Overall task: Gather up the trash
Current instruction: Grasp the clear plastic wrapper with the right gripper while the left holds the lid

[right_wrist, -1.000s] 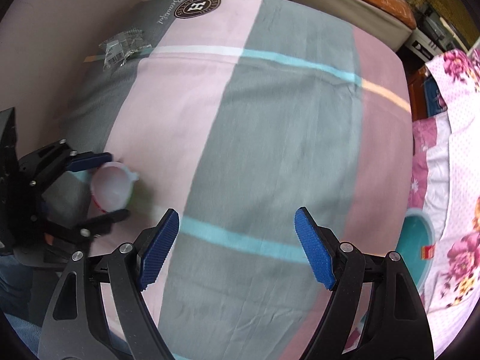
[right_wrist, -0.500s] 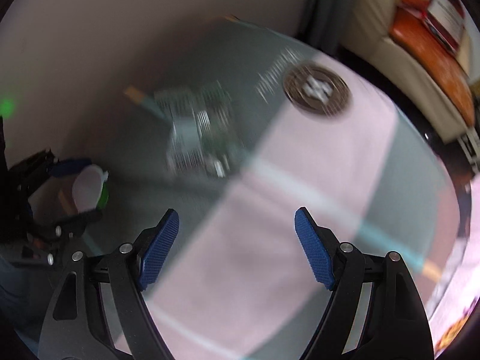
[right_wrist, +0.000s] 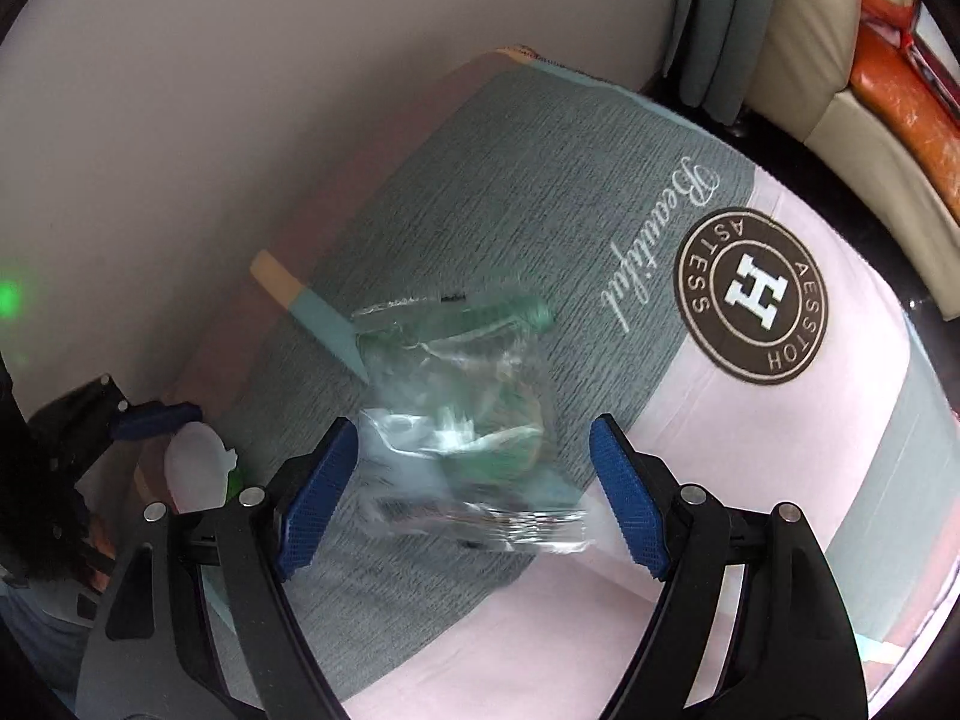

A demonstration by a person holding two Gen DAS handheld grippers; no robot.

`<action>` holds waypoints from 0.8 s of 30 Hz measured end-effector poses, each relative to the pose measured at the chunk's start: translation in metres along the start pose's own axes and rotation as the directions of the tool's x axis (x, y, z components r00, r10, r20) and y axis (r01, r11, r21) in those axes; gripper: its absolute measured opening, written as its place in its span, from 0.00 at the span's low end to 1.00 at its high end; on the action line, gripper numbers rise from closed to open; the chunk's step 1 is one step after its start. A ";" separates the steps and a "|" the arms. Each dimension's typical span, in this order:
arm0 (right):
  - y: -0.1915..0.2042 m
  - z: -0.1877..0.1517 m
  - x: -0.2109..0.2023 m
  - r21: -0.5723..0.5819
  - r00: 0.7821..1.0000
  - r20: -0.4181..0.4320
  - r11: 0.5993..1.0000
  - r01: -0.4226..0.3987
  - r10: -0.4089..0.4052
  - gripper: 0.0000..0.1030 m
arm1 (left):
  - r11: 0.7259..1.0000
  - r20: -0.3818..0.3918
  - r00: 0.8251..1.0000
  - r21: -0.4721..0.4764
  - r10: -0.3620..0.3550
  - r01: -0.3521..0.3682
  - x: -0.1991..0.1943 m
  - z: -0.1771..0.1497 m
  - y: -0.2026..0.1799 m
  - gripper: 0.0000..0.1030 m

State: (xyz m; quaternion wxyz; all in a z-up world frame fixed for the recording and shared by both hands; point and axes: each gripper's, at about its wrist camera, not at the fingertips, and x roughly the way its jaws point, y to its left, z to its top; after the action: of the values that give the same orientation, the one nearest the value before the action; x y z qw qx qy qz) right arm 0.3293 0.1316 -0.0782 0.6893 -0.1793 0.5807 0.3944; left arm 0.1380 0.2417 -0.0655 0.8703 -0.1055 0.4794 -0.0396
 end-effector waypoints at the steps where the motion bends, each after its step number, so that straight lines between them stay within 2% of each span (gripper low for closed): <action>1: 0.002 0.000 -0.002 -0.008 1.000 0.005 1.000 -0.004 0.004 0.73 | 1.000 0.002 1.000 -0.003 0.001 -0.001 -0.001 0.000 0.001 0.66; 6: 0.008 0.002 0.009 -0.041 0.999 -0.012 0.998 0.044 -0.044 0.73 | 1.000 -0.003 1.000 -0.011 0.009 -0.009 0.003 0.004 0.001 0.66; 8: 0.011 0.002 0.013 -0.060 0.999 -0.013 0.997 0.048 -0.048 0.51 | 1.000 -0.006 1.000 -0.004 0.011 -0.011 0.004 0.005 -0.002 0.66; 12: 0.019 -0.010 0.001 -0.077 0.999 0.004 0.996 0.045 -0.045 0.51 | 1.000 -0.013 1.000 0.027 0.014 -0.014 0.003 0.007 -0.015 0.66; 17: 0.010 -0.031 -0.027 -0.012 0.998 0.050 0.999 0.040 -0.039 0.50 | 0.997 -0.004 1.000 0.078 -0.003 0.003 -0.003 0.009 -0.048 0.66; 20: -0.010 -0.068 -0.053 0.066 0.995 0.078 0.997 0.050 -0.055 0.50 | 0.993 -0.003 1.000 0.120 -0.018 0.018 -0.006 0.008 -0.076 0.66; 22: -0.009 -0.073 -0.059 0.094 0.994 0.089 0.994 0.055 -0.063 0.50 | 0.989 -0.006 1.000 0.145 -0.030 0.030 -0.005 0.007 -0.095 0.66; 24: -0.020 -0.102 -0.076 0.152 0.992 0.110 0.987 0.049 -0.067 0.50 | 0.984 -0.011 0.999 0.172 -0.043 0.044 -0.004 0.006 -0.117 0.66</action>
State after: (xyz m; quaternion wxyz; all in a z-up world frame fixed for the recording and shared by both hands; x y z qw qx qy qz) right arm 0.2762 0.0213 -0.0380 0.7443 -0.1211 0.5624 0.3393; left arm 0.1444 0.1292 -0.0335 0.8735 -0.0402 0.4748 -0.1003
